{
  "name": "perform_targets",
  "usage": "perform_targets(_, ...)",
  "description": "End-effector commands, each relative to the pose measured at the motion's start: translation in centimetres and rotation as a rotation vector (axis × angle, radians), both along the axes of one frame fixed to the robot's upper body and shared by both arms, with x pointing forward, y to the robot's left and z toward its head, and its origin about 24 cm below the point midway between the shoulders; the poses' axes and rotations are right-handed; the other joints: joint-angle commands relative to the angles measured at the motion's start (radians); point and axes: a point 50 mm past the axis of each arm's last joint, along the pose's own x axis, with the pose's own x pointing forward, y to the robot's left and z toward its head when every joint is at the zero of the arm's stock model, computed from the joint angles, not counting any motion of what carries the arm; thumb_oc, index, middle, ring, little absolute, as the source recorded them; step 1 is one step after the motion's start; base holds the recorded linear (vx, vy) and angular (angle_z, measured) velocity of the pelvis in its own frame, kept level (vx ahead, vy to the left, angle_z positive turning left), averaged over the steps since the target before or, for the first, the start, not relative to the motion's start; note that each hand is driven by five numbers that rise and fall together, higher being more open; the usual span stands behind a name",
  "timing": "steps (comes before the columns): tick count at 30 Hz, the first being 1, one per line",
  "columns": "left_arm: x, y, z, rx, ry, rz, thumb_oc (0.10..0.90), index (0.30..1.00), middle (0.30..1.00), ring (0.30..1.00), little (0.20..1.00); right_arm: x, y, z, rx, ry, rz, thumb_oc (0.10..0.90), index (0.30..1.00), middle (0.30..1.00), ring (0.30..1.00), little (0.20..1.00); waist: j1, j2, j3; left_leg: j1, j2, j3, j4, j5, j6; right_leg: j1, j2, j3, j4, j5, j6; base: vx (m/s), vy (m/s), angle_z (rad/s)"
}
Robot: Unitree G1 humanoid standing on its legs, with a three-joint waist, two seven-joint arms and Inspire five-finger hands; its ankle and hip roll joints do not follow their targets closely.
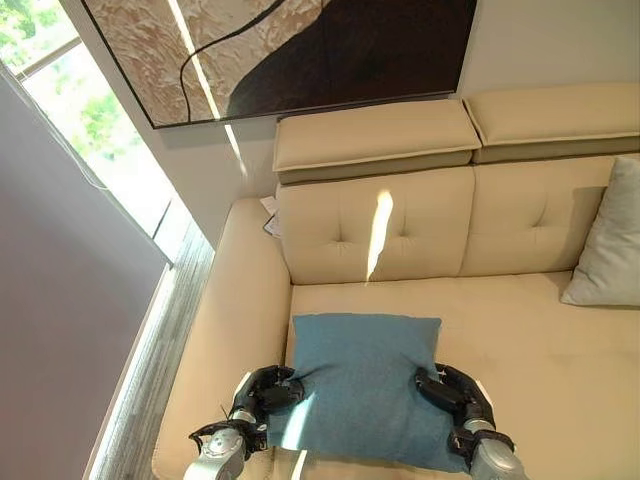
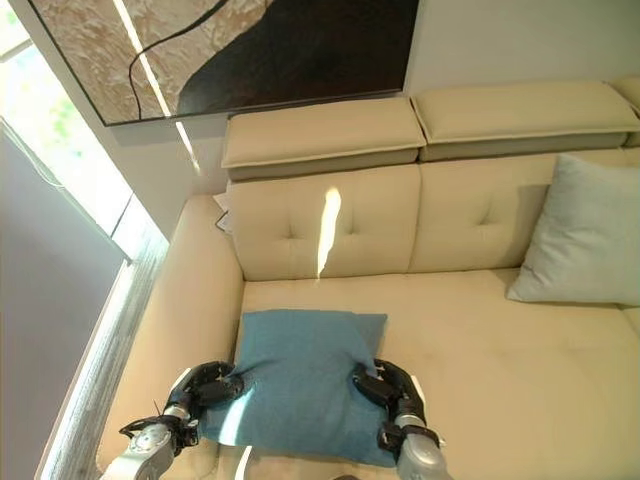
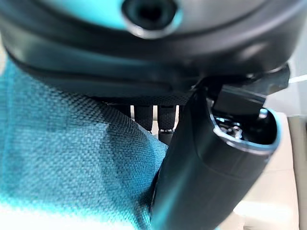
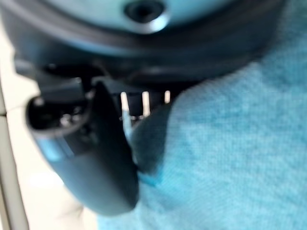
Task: Pick up all the scattered cushions and arrange them neatly on the sofa.
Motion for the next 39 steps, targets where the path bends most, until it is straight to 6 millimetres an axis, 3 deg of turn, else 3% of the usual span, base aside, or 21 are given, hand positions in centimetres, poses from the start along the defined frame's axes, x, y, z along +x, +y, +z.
perform_targets(1,4.2,-0.3,4.3,-0.106,-0.268,0.043,0.4,0.3,0.3,0.3,0.3,3.6,2.4,4.5,0.095,-0.319,0.029,0.4,0.3,0.3,0.3,0.3,-0.006,-0.062,-0.097,0.054,0.044,0.034,0.007,-0.087,-0.067,-0.007,-0.001,0.008,0.005,-0.084,0.048,-0.03,-0.072,0.02)
perform_targets(7,4.6,-0.3,5.4,-0.119,-0.323,0.047,0.4,0.3,0.3,0.3,0.3,3.7,2.0,5.3,0.089,-0.362,0.012,0.4,0.3,0.3,0.3,0.3,-0.003,-0.068,-0.093,0.05,0.063,0.032,0.007,-0.074,-0.075,-0.007,0.015,0.001,0.005,-0.091,0.04,-0.02,-0.062,0.02)
perform_targets(11,5.4,-1.1,7.7,-0.172,-0.431,0.029,0.4,0.3,0.3,0.3,0.3,4.2,1.4,7.2,0.066,-0.463,0.008,0.4,0.3,0.3,0.3,0.3,-0.003,-0.08,-0.084,0.057,0.075,0.028,0.007,-0.061,-0.077,0.004,0.028,0.001,0.005,-0.101,0.03,-0.02,-0.071,0.03)
perform_targets(13,5.4,-1.1,7.7,-0.172,-0.431,0.029,0.4,0.3,0.3,0.3,0.3,4.2,1.4,7.2,0.066,-0.462,0.008,0.4,0.3,0.3,0.3,0.3,-0.004,-0.081,-0.083,0.058,0.076,0.028,0.007,-0.061,-0.077,0.005,0.029,0.001,0.005,-0.101,0.03,0.0,-0.028,0.06)
perform_targets(16,5.8,-1.6,9.1,-0.21,-0.498,0.015,0.4,0.3,0.3,0.3,0.3,4.3,1.1,8.4,0.057,-0.526,-0.002,0.4,0.3,0.3,0.3,0.3,-0.006,-0.097,-0.07,0.045,0.069,0.024,0.082,-0.079,-0.074,0.022,0.024,0.004,0.005,-0.101,0.023,-0.03,-0.037,0.06)
perform_targets(18,6.0,-1.7,9.8,-0.224,-0.531,0.009,0.4,0.3,0.3,0.3,0.3,4.7,0.9,9.2,0.052,-0.566,0.002,0.4,0.3,0.3,0.3,0.3,0.002,-0.116,-0.049,0.015,0.045,-0.012,0.19,-0.137,-0.065,0.034,0.009,0.014,0.005,-0.093,0.017,-0.06,-0.016,0.04)
perform_targets(20,6.1,-1.7,9.8,-0.224,-0.531,0.009,0.4,0.3,0.3,0.3,0.3,4.7,0.9,9.3,0.052,-0.566,0.002,0.4,0.3,0.3,0.3,0.3,0.001,-0.116,-0.052,0.01,0.045,-0.013,0.191,-0.135,-0.065,0.029,0.008,0.013,0.005,-0.091,0.017,-0.04,-0.001,-0.07)
perform_targets(21,6.3,-1.9,10.7,-0.239,-0.574,-0.003,0.4,0.3,0.3,0.3,0.3,5.2,0.7,10.4,0.035,-0.611,0.015,0.4,0.3,0.3,0.3,0.3,0.012,-0.136,-0.038,-0.007,-0.038,-0.103,0.296,-0.2,-0.045,0.026,0.0,0.033,0.014,-0.082,0.014,-0.05,0.002,-0.06)
perform_targets(22,6.3,-1.9,10.7,-0.239,-0.574,-0.003,0.4,0.3,0.3,0.3,0.3,5.2,0.7,10.4,0.035,-0.611,0.015,0.4,0.3,0.3,0.3,0.3,0.012,-0.135,-0.037,-0.008,-0.038,-0.103,0.3,-0.202,-0.045,0.027,0.0,0.033,0.014,-0.083,0.014,-0.07,0.033,-0.21)
perform_targets(23,6.3,-2.0,11.0,-0.232,-0.588,-0.022,0.4,0.3,0.3,0.3,0.3,5.4,0.7,10.9,0.031,-0.628,0.025,0.4,0.3,0.3,0.3,0.3,0.01,-0.136,-0.037,-0.013,-0.099,-0.133,0.322,-0.226,-0.023,0.016,0.009,0.055,0.022,-0.071,0.014,-0.04,0.081,-0.33)
perform_targets(24,6.2,-2.1,10.9,-0.23,-0.585,-0.029,0.4,0.3,0.3,0.3,0.3,5.3,0.7,10.9,0.032,-0.631,0.026,0.4,0.3,0.3,0.3,0.3,0.001,-0.129,-0.038,0.001,-0.122,-0.13,0.291,-0.248,-0.007,0.003,0.017,0.067,0.031,-0.063,0.019,-0.04,0.081,-0.58)
perform_targets(26,6.0,-2.2,10.9,-0.23,-0.584,-0.042,0.4,0.3,0.3,0.3,0.3,5.2,0.7,11.0,0.027,-0.631,0.03,0.4,0.3,0.3,0.3,0.3,-0.008,-0.121,-0.041,0.023,-0.125,-0.123,0.26,-0.257,0.003,-0.007,0.024,0.078,0.038,-0.054,0.022,-0.05,0.107,-0.5)
perform_targets(27,5.8,-2.0,10.8,-0.217,-0.582,-0.047,0.4,0.3,0.3,0.3,0.3,5.2,0.9,10.9,0.028,-0.63,0.035,0.4,0.3,0.3,0.3,0.3,-0.007,-0.123,-0.043,0.021,-0.153,-0.154,0.253,-0.26,0.016,-0.044,0.025,0.102,0.048,-0.025,0.037,-0.12,0.166,-0.23)
perform_targets(32,4.9,-1.8,9.9,-0.208,-0.537,-0.069,0.4,0.3,0.3,0.3,0.3,4.9,1.4,10.3,0.053,-0.607,0.04,0.4,0.3,0.3,0.3,0.3,-0.002,-0.146,-0.057,0.032,-0.156,-0.164,0.151,-0.231,0.04,-0.1,0.042,0.141,0.047,0.008,0.067,-0.11,0.084,-0.28)
perform_targets(36,4.6,-1.2,9.4,-0.196,-0.512,-0.047,0.4,0.3,0.3,0.3,0.3,5.1,2.3,10.1,0.08,-0.6,0.056,0.4,0.3,0.3,0.3,0.3,0.018,-0.164,-0.047,0.03,-0.146,-0.125,0.131,-0.216,0.049,-0.133,0.057,0.159,0.074,0.018,0.088,-0.11,-0.002,-0.45)
perform_targets(39,4.3,-1.0,9.3,-0.219,-0.506,-0.012,0.4,0.3,0.3,0.3,0.3,5.6,3.3,10.4,0.077,-0.611,0.09,0.4,0.3,0.3,0.3,0.3,0.056,-0.175,-0.04,0.055,-0.135,-0.068,0.123,-0.219,0.067,-0.135,0.041,0.102,0.105,0.006,0.095,-0.08,-0.06,-0.59)
